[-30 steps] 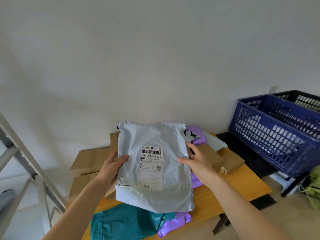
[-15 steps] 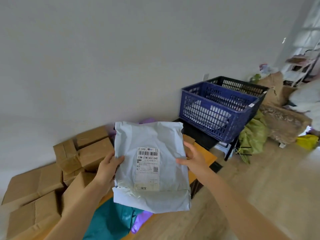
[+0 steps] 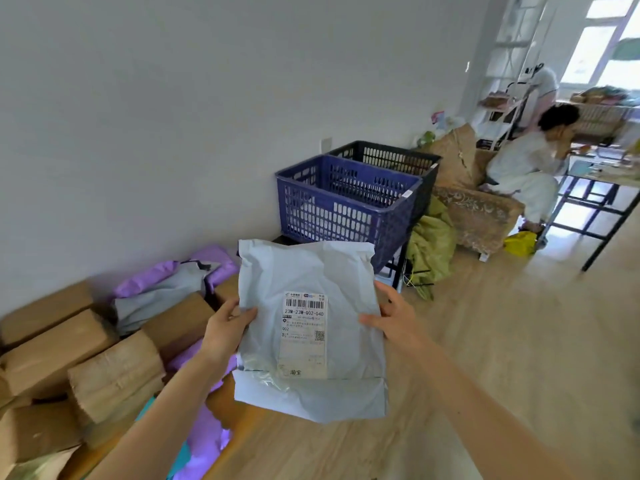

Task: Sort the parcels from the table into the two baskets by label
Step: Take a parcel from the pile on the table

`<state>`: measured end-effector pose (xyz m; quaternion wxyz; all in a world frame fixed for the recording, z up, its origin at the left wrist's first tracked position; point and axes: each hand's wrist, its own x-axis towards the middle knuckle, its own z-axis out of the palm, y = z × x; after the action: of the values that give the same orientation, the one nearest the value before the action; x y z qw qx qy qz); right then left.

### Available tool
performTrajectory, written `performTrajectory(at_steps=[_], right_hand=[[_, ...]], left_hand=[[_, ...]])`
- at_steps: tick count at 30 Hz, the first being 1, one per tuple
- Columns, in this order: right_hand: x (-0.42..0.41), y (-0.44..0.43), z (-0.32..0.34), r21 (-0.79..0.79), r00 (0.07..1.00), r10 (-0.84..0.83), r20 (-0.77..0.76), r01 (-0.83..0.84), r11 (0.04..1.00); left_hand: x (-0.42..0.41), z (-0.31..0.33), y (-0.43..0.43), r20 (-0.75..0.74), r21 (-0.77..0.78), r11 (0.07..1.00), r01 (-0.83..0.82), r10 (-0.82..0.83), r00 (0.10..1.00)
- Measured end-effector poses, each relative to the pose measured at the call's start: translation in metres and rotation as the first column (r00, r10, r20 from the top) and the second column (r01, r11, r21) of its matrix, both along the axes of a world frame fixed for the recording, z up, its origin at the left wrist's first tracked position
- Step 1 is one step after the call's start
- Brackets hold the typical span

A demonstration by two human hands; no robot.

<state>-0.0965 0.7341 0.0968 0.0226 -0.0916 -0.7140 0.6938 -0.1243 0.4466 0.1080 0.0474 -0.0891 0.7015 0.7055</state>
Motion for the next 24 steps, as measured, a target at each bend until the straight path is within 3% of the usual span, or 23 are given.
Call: performTrajectory(at_steps=[9,24], right_hand=[[-0.043,0.158,0.013,-0.036,1.000,0.000,-0.006,0.000,0.999],[-0.166,0.336,0.022,-0.075,0.999,-0.037,-0.029,0.035,0.997]], left_hand=[[-0.049,0.019,0.164,-0.013,0.021,0.999,0.025,-0.025,1.000],[-0.176,0.037,0.341,0.007,-0.020,1.000,0.024,-0.024,1.000]])
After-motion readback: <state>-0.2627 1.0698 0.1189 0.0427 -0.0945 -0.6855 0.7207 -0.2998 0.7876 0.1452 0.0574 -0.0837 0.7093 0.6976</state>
